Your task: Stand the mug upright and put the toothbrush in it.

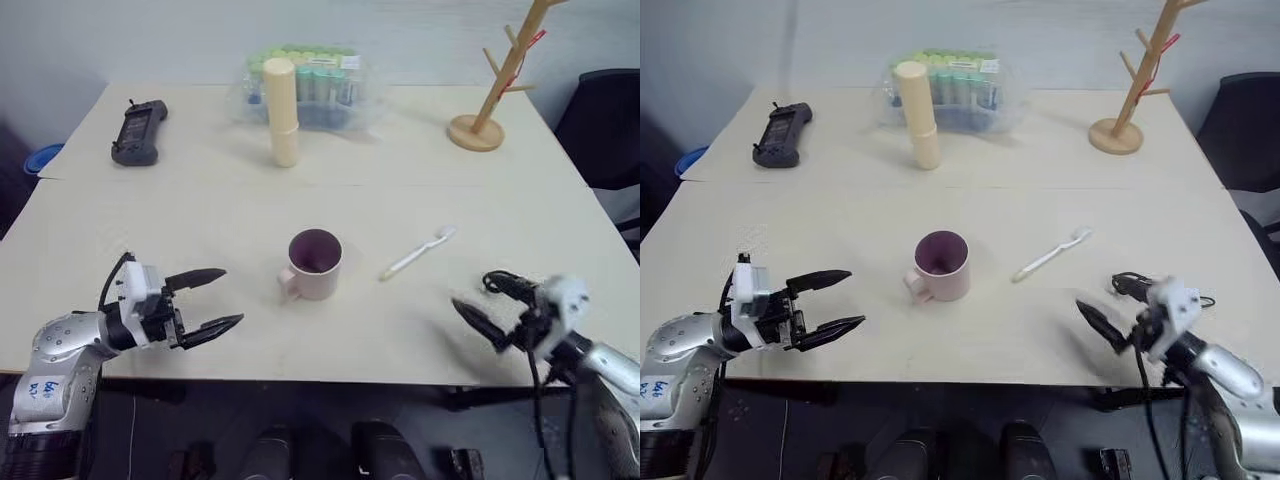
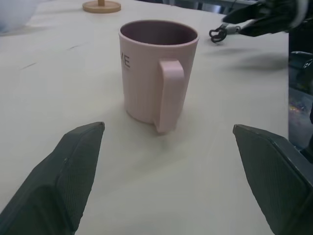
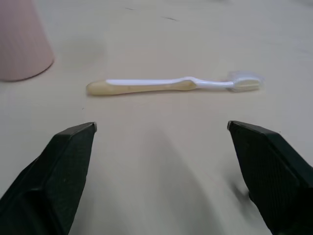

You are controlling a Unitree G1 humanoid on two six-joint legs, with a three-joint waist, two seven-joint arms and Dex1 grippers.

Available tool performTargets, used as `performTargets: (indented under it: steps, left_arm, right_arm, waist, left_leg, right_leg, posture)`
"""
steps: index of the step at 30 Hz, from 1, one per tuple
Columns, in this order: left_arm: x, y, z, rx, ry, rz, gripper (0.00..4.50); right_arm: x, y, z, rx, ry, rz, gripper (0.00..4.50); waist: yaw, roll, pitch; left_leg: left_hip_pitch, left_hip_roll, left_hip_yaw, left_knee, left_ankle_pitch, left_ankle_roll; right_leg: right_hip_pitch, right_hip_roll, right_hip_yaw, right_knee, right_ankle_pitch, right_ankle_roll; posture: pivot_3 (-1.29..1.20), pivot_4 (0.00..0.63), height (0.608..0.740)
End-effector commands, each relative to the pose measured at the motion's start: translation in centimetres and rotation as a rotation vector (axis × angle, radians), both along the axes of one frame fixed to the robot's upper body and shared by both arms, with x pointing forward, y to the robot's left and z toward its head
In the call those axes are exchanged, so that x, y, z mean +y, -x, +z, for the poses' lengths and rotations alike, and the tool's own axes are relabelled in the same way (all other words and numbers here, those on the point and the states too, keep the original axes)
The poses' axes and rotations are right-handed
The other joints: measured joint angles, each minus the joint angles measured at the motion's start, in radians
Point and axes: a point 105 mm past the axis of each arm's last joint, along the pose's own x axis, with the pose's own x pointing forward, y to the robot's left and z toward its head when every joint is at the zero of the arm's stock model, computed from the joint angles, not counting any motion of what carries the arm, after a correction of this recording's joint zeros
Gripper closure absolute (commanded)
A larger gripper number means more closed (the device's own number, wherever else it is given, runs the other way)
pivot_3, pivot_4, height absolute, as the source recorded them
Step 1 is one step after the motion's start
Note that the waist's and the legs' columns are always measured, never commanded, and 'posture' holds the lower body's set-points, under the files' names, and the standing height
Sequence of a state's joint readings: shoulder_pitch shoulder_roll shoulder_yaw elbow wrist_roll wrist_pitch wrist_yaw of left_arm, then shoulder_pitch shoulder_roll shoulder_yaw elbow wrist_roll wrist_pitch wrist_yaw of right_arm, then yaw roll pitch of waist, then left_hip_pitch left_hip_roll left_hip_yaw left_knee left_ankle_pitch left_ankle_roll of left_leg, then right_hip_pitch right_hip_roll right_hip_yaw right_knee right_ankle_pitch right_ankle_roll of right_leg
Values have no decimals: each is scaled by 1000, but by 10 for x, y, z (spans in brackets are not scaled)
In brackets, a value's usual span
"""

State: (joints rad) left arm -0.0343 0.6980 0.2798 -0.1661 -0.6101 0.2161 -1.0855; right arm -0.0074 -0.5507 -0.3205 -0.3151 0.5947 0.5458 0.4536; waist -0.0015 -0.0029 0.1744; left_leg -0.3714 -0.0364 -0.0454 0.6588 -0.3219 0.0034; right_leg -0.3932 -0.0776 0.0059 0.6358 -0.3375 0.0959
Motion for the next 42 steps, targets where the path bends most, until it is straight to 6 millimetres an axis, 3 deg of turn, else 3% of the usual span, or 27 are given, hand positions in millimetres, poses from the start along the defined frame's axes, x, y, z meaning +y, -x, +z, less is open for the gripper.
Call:
performTargets:
  steps: [1, 5, 13, 16, 19, 23, 29, 31, 36, 42]
  left_arm:
    - [-10, 6, 19, -54, 17, -32, 29]
    - [-18, 11, 21, -61, 15, -45, 29]
    - [-26, 17, 17, -75, 0, -40, 29]
    - [-26, 17, 18, -78, 0, -38, 0]
    - [-25, 16, 18, -85, -6, -33, 0]
    - [-25, 17, 18, -86, -17, -37, 0]
    - [-24, 18, 14, -89, -27, -43, 0]
    - [-23, 19, 12, -87, -29, -42, 0]
    - [-17, 20, 6, -104, -32, -14, 0]
    - [-14, 17, 6, -110, -4, 0, 0]
  right_arm:
    - [21, -12, 7, 69, -1, -68, 0]
    - [40, -33, -4, 172, -34, -217, 0]
    - [63, -64, -23, 293, -33, -333, 0]
    - [83, -73, -27, 324, -52, -281, 525]
    - [96, -80, -34, 353, -11, -236, 1473]
    - [101, -87, -39, 395, -11, -213, 2702]
    - [100, -93, -30, 430, -62, -157, 4232]
    - [99, -96, -24, 409, -85, -128, 4362]
    - [102, -107, 16, 272, -167, 39, 4372]
    - [127, -92, 93, -47, -260, 383, 4372]
  waist:
    - [3, 1, 0]
    - [0, 1, 0]
    - [-7, 1, 0]
    - [-10, 0, 0]
    - [-24, -3, -2]
    - [-30, -3, -2]
    - [-25, -4, -3]
    - [-25, -5, -3]
    - [-27, -3, -2]
    - [-32, 0, -1]
  left_leg:
    - [0, 0, 0, 0, 0, 0]
    - [-1, 0, 0, -4, 0, 0]
    - [0, -1, 1, -5, 1, 0]
    - [0, -1, 1, -5, 2, 0]
    - [1, -1, 1, -5, 2, 0]
    - [2, -1, 1, -8, 2, -1]
    - [2, -1, 1, -7, 2, 0]
    - [2, -1, 0, -7, 2, 0]
    - [1, -1, 1, -8, 2, 0]
    - [-1, -1, 2, -9, 2, 0]
  right_leg:
    - [0, 0, 0, 0, 0, 0]
    - [-1, 0, 0, -2, 0, -1]
    - [-3, 0, 0, 1, 0, -1]
    - [-3, 0, 0, 1, 0, -1]
    - [-3, 1, 0, 2, 0, -1]
    - [-3, 1, 0, 6, -1, -1]
    - [-2, 0, 0, 6, -1, -1]
    - [-1, 0, 0, 5, -1, -1]
    - [-2, 0, 0, 3, -1, -1]
    - [-5, 1, 0, 3, 0, -1]
  posture:
    - [0, 150, 740]
    - [0, 150, 740]
    - [0, 150, 740]
    - [0, 150, 740]
    - [0, 150, 740]
    - [0, 150, 740]
    - [0, 150, 740]
    - [0, 150, 740]
    - [0, 150, 740]
    - [0, 150, 740]
